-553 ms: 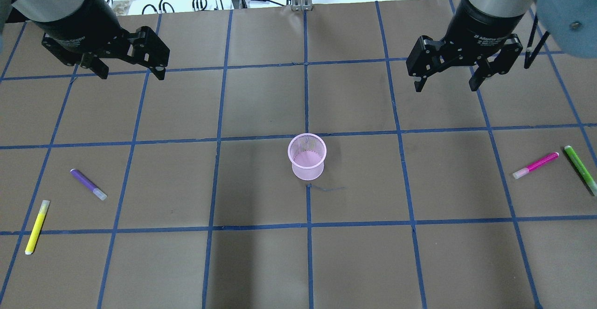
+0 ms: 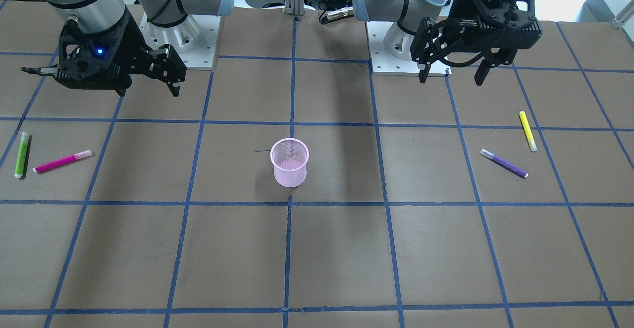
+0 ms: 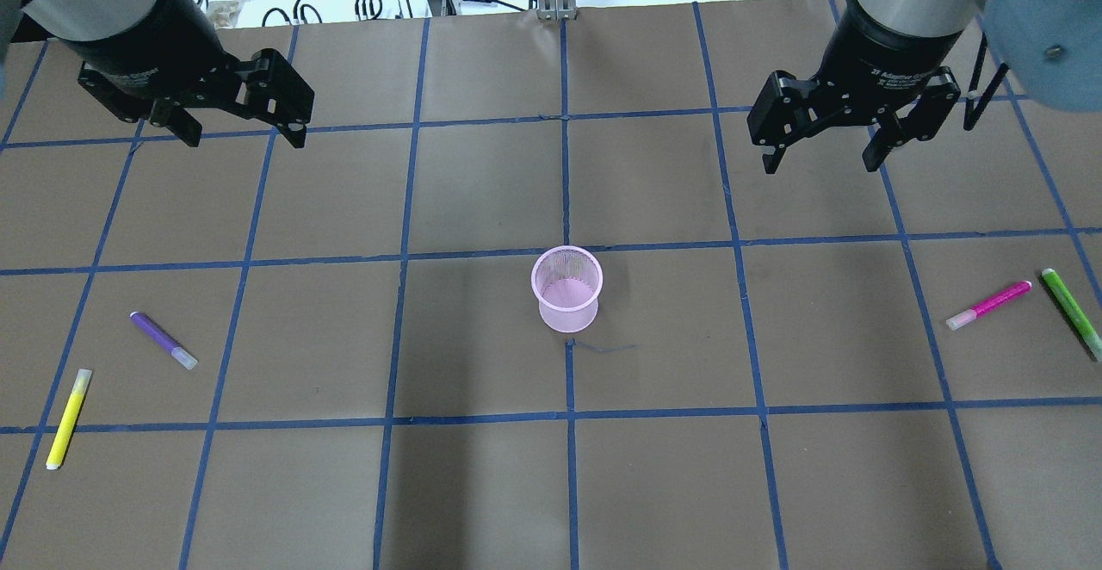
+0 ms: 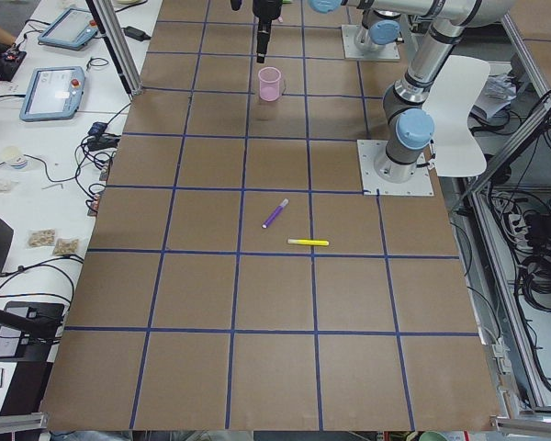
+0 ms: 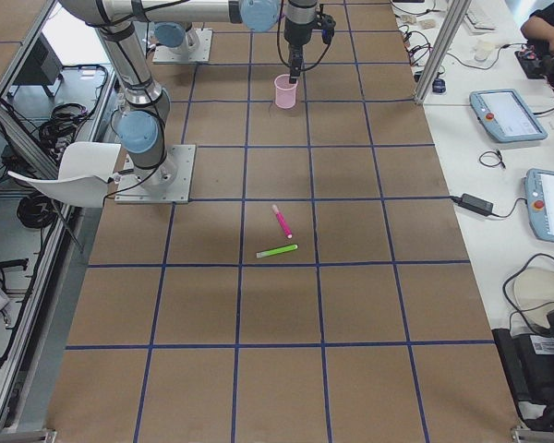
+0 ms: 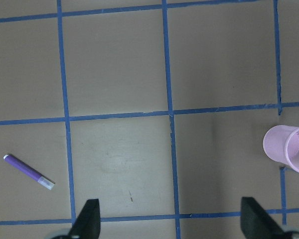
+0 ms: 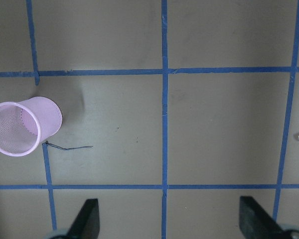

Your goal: Insert purple and pink pens into pink cup

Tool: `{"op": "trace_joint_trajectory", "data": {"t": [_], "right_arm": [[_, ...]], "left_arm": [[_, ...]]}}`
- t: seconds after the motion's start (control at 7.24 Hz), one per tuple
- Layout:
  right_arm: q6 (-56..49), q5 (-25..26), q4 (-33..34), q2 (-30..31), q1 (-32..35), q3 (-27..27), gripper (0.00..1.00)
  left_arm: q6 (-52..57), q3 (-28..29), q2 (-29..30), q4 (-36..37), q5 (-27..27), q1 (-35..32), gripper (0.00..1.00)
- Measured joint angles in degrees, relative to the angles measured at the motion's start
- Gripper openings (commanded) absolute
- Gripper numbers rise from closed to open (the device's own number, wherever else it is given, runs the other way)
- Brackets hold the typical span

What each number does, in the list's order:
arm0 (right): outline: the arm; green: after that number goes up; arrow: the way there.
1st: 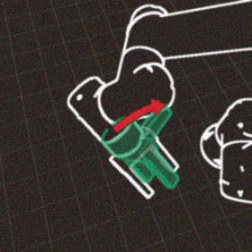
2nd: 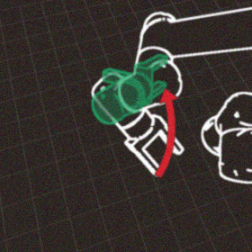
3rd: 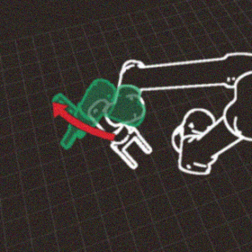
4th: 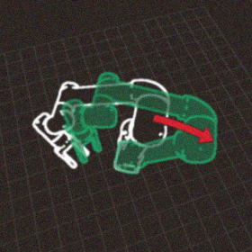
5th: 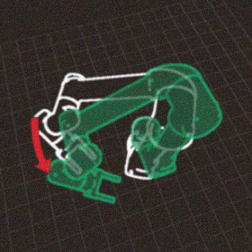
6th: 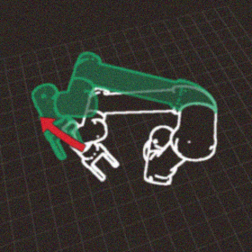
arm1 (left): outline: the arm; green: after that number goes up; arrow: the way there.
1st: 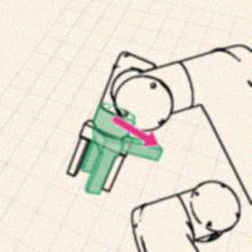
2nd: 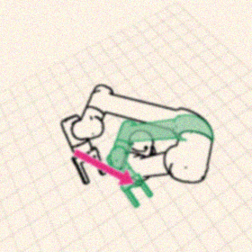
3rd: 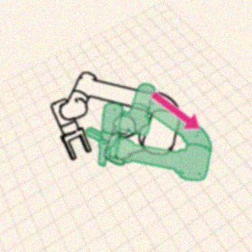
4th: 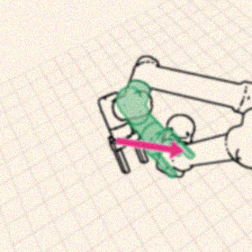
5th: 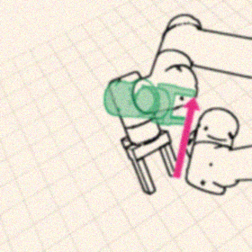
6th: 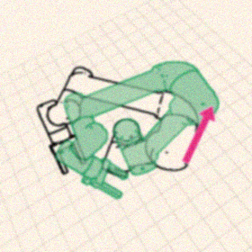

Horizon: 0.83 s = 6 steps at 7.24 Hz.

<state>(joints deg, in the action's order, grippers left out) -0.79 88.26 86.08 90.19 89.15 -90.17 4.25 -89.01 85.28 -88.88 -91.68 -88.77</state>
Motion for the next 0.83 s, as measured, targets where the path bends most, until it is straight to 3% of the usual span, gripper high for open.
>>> {"op": "trace_joint_trajectory", "data": {"t": [0.55,0.83], "right_arm": [[-0.24,-0.59,0.03,-0.02,0.12,-0.17,1.0],[-0.39,-0.63,0.23,0.0,0.12,-0.12,1.0]], "left_arm": [[-0.48,0.44,-0.08,-4.37,2.01,0.63,1.0],[-1.19,0.11,0.0,-5.81,2.29,4.26,1.0]]}}
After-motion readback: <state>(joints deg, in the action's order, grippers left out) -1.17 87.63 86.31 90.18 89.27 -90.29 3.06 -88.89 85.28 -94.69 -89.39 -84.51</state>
